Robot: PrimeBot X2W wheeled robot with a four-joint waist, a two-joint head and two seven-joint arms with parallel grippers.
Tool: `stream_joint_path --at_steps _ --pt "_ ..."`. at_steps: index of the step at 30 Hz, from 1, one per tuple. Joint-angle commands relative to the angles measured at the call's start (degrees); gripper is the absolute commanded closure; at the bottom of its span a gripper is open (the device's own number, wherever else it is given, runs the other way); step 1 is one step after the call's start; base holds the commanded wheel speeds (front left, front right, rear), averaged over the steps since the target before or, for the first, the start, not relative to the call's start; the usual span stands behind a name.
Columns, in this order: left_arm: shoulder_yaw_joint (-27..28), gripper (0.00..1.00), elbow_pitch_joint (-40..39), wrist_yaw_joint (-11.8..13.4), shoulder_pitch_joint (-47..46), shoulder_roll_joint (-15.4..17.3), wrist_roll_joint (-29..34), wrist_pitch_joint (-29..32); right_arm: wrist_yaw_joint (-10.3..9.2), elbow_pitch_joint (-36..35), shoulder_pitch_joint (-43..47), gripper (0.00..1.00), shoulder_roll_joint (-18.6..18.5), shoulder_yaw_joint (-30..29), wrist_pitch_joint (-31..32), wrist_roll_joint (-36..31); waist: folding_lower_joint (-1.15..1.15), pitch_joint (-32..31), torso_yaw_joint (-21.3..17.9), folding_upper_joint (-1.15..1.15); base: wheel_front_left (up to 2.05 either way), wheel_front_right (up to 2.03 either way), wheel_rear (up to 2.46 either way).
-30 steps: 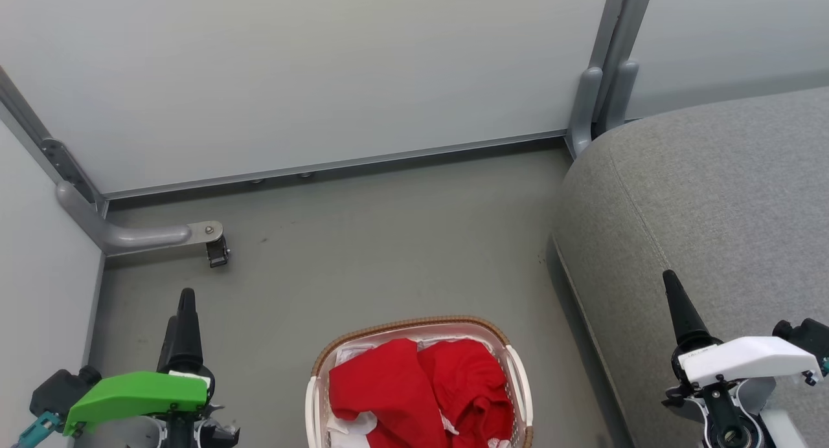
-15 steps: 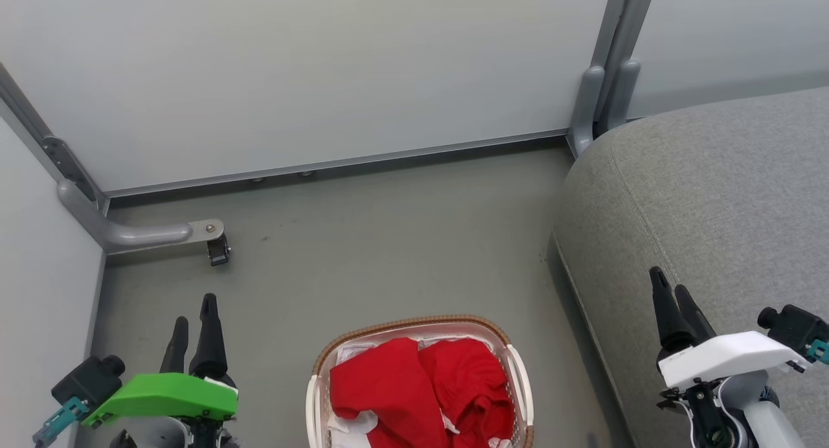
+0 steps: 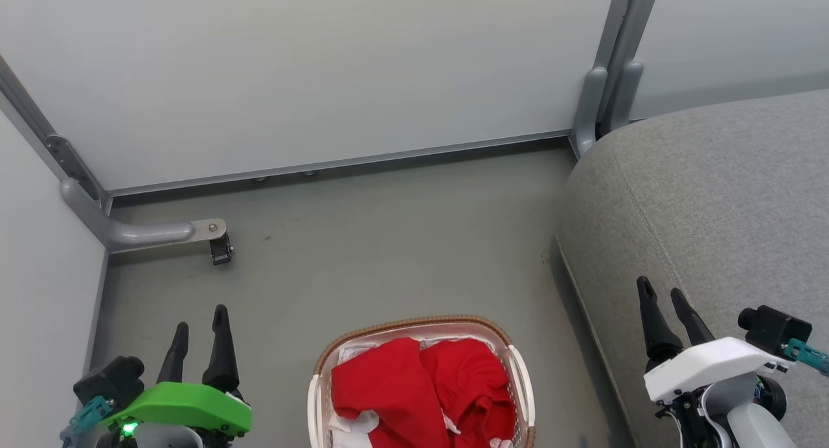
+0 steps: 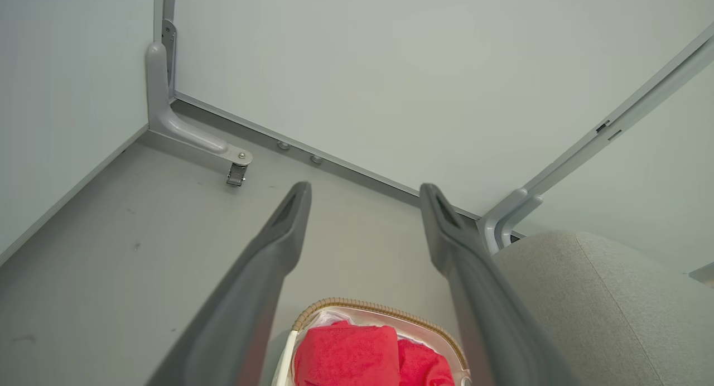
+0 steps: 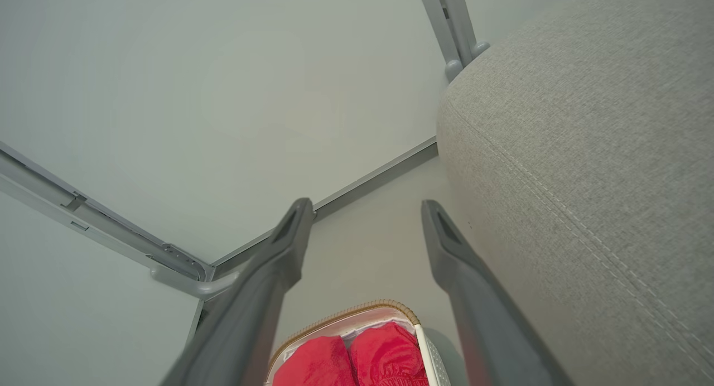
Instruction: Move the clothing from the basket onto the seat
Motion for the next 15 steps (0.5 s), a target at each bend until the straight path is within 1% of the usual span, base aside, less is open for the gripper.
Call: stream_joint_path --at_steps 1,15 --pt "0.0 0.0 -0.6 -0.2 0.1 0.4 2.1 -0.7 0.02 -0.2 -1.4 0.0 -0.3 0.3 -0.7 -1.9 0.0 0.0 0.0 0.0 0.0 0.0 0.0" --pt "-2.2 0.0 -0.6 -0.2 -0.4 0.7 11.2 -2.8 0.02 0.8 -2.4 0.0 -0.4 1.3 -2.8 -11.0 0.0 0.2 0.2 0.0 0.0 0.0 0.0"
